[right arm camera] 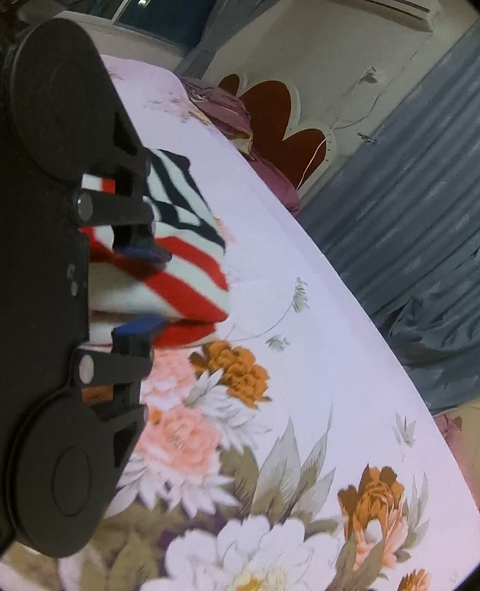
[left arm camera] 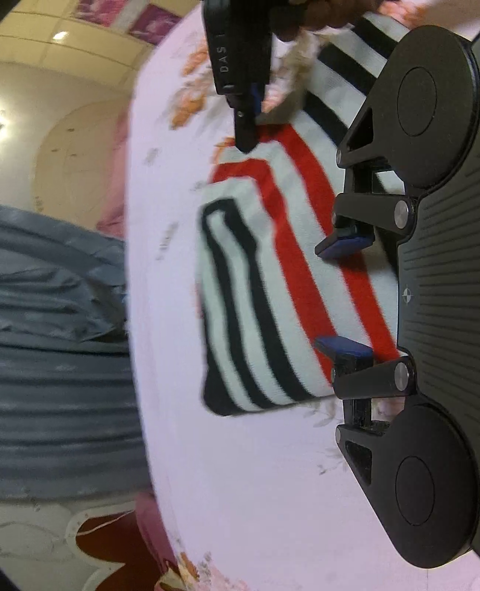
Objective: Fold small clothes
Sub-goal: 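Press the folded bundle with the left gripper while the right gripper tucks its edge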
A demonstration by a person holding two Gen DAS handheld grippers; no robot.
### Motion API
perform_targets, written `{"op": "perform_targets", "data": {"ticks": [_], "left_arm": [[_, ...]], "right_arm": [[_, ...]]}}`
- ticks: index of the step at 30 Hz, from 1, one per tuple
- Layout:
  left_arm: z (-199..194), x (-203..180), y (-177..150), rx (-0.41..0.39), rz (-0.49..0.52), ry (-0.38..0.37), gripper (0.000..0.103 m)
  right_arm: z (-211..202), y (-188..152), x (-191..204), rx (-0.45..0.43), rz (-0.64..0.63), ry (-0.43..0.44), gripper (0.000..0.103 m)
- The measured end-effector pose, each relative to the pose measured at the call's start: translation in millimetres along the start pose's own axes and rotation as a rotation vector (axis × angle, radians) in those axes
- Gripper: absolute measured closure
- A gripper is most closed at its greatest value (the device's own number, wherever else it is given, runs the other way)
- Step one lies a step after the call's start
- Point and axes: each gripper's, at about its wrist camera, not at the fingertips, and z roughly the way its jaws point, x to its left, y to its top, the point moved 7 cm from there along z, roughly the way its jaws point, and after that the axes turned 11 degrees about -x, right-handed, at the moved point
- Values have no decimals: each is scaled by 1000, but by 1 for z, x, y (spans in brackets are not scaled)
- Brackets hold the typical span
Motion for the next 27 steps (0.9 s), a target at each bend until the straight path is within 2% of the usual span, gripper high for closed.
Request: {"op": "perform_targets", "data": {"ticks": [4,7,9,10,12,14,18,21,22,24,27], "left_arm": [[-4,-1,-1,59,57,-32,58],[-3,1,-3,62,59,-44,58],[-3,2,-1,54,49,-41,56],[-5,3,0,42,42,-38,56],[-13,4,-2,16,20,-22,55],[-28,4,-4,-11,-25,-25,55],[-63,1,-19,-46,-90,-16,55],[-74,-2,-38,-44,-36,7,55],[-75,-2,-42,-42,-18,19,55],[-80,2,-42,-42,-49,16,55],[-83,9,-42,-37,-78,22,55]], "right_arm": [[-17,-18,-2,25,-52,-54,94],[-21,-32,-9,7,-56,-62,94],[-16,-28,-13,4,-12,-57,93],[-16,-24,-12,6,-8,-53,89],[-25,-18,-10,-2,1,-61,73],[-43,-14,-6,-20,6,-32,63],[-77,-29,0,10,11,27,63],[-96,-52,6,60,2,60,64],[-99,-61,7,80,-7,46,64],[-100,-74,8,89,-30,18,62],[-97,-78,7,91,6,3,60]]}}
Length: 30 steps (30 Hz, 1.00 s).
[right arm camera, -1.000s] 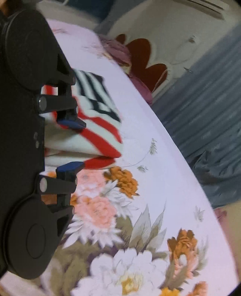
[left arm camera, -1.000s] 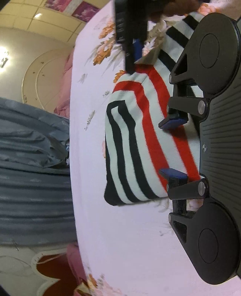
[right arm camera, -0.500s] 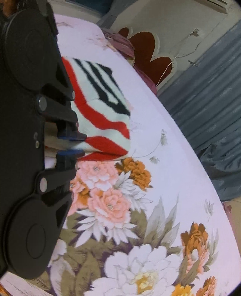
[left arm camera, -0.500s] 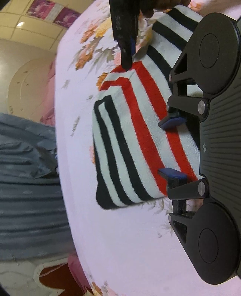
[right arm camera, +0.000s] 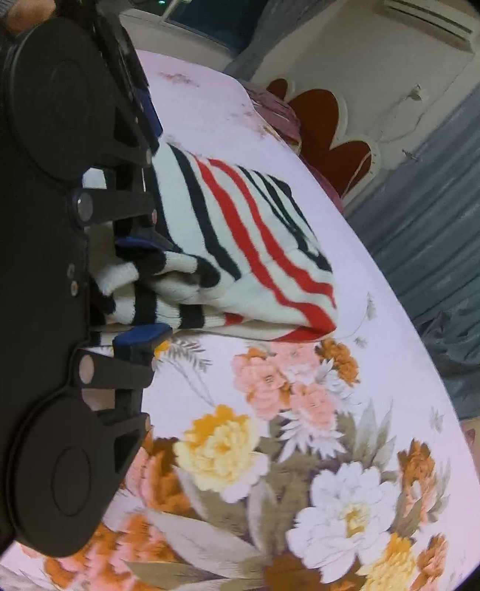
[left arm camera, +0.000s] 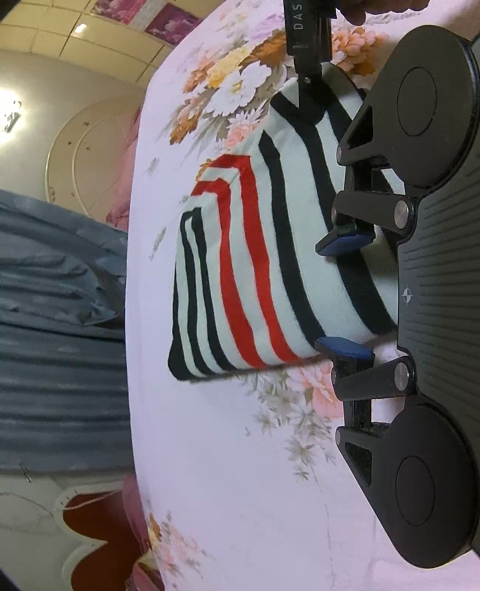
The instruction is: Fold small clothes
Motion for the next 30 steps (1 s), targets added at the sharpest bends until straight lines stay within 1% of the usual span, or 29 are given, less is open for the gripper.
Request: {"op": "perform_targets", "data": {"ticks": [1,2,3,5,7,9,10,11,12,13,14,15,16,17,19,20,21,22,23,24,28,29,30], "left_arm": [[0,1,-1,3,0,0,55],[-2,1,-2,0,-2,-1,55],[-4,1,-3,-3,-2,4,55],[-10,1,1,-29,2,3,55],[-15,0,4,-47,-7,-15,55],[-12,0,1,-35,-6,-30,55],[-9,-1,-2,-22,-3,-34,55],[-6,-1,-4,-7,-2,-36,55],[-5,-2,-6,-5,-1,-32,55],[-6,-2,-6,-7,0,-30,55],[-7,-2,-5,-10,-5,-32,55],[-8,-2,-5,-13,-10,-32,55],[-9,0,-5,-15,-15,-29,55],[-9,0,-4,-16,-17,-28,55],[-9,0,-3,-23,-12,-29,55],[-7,-1,-4,-11,-8,-38,55],[-2,-2,-7,27,3,-40,55],[1,-4,-10,53,23,-34,55],[4,-6,-11,68,51,-31,55],[5,-7,-10,72,71,-31,55],[3,-6,-9,71,65,-43,55],[0,-6,-7,61,57,-49,55],[-6,-6,-2,31,52,-57,55]], "right_arm": [[2,0,2,1,8,4,63],[3,-1,2,9,5,6,73],[5,-2,4,17,13,15,79],[-3,0,12,-5,54,63,81],[-10,2,21,-23,58,103,81],[-11,-5,17,11,132,148,81],[-5,-12,8,39,134,122,81],[5,-21,-4,84,134,68,81],[9,-25,-13,102,166,71,81],[8,-23,-15,95,192,90,80],[4,-19,-14,77,183,88,75],[-2,-14,-11,45,156,79,65],[-9,-9,-7,5,126,67,62],[-13,-4,-3,-25,103,67,63],[-16,1,1,-56,67,73,78],[-12,1,2,-48,35,56,84],[-5,-2,0,-25,-18,3,85],[0,-4,-1,-16,-55,-25,85],[3,-4,-2,-17,-59,-26,84],[6,-3,-2,-15,-54,-29,84],[8,-3,-3,3,-61,-46,80],[5,-2,-1,13,-55,-46,78],[-4,1,-4,5,-50,-49,77]]}}
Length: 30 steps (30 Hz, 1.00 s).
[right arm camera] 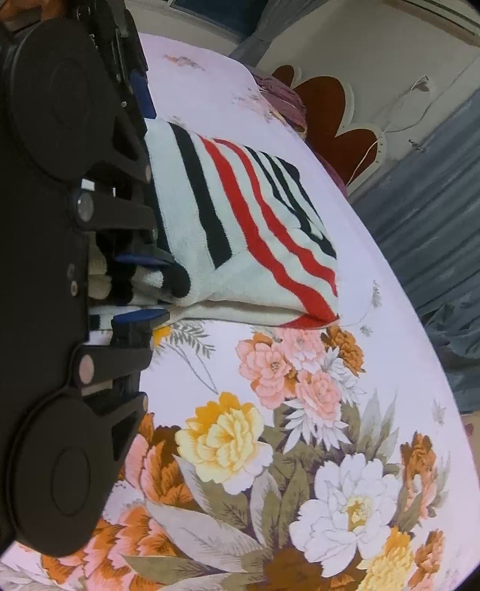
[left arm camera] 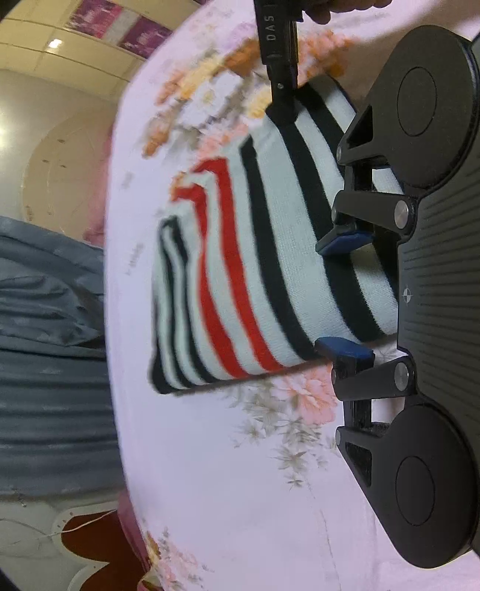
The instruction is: Fold small clothes
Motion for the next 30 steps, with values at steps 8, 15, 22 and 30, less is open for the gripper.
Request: {"op": "perform_targets", "data": {"ticks": [8,15,22,30], "left_arm": [[26,-14,5,13,30,-34,55],[33,4,49,-101,-3,-17,55],[102,14,83,-75,2,-8,55],[124,14,56,-22,-11,1,55]], "right_arm": [[27,11,34,37,-311,-62,103],[29,57,40,-101,-300,-46,87],[105,98,55,-87,-326,-47,93],[123,80,30,-41,-392,-203,102]]}}
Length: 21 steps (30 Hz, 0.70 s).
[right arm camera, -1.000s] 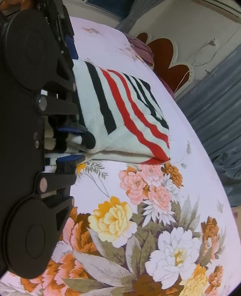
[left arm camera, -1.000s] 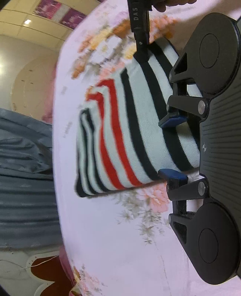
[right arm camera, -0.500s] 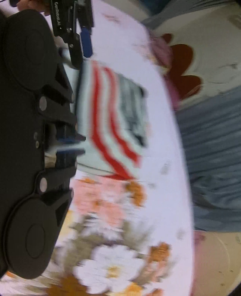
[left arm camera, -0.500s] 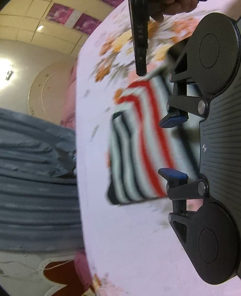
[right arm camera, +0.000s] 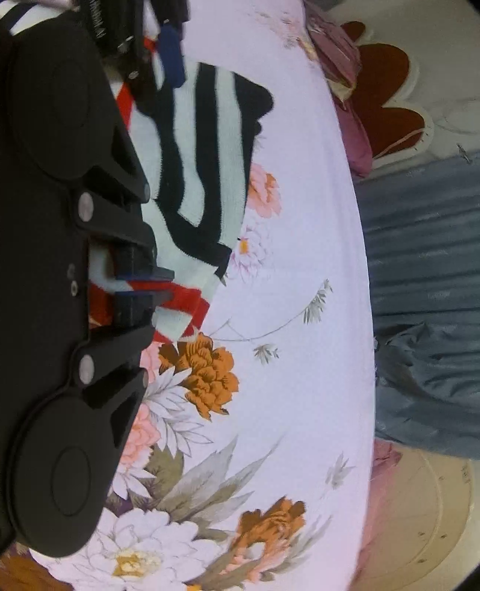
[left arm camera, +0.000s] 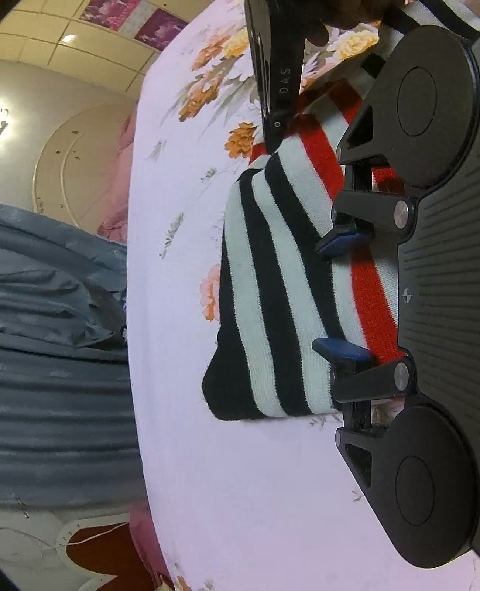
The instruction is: Fold small clothes
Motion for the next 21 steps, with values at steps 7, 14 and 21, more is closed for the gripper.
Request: {"op": "perform_targets", "data": {"ticks": [7,14,21], "left_arm": [[-48,-10,3,-54,26,-19,55],[-48,-14,-16,-1,23,33,55],[-97,-28,-28,-39,67,57,55]], "right_arm": [[-44,8,14,-48,3,56,83],[-49,-23,26,2,-53,62,87],[-104,-26,35,-46,-110,136,83]]}}
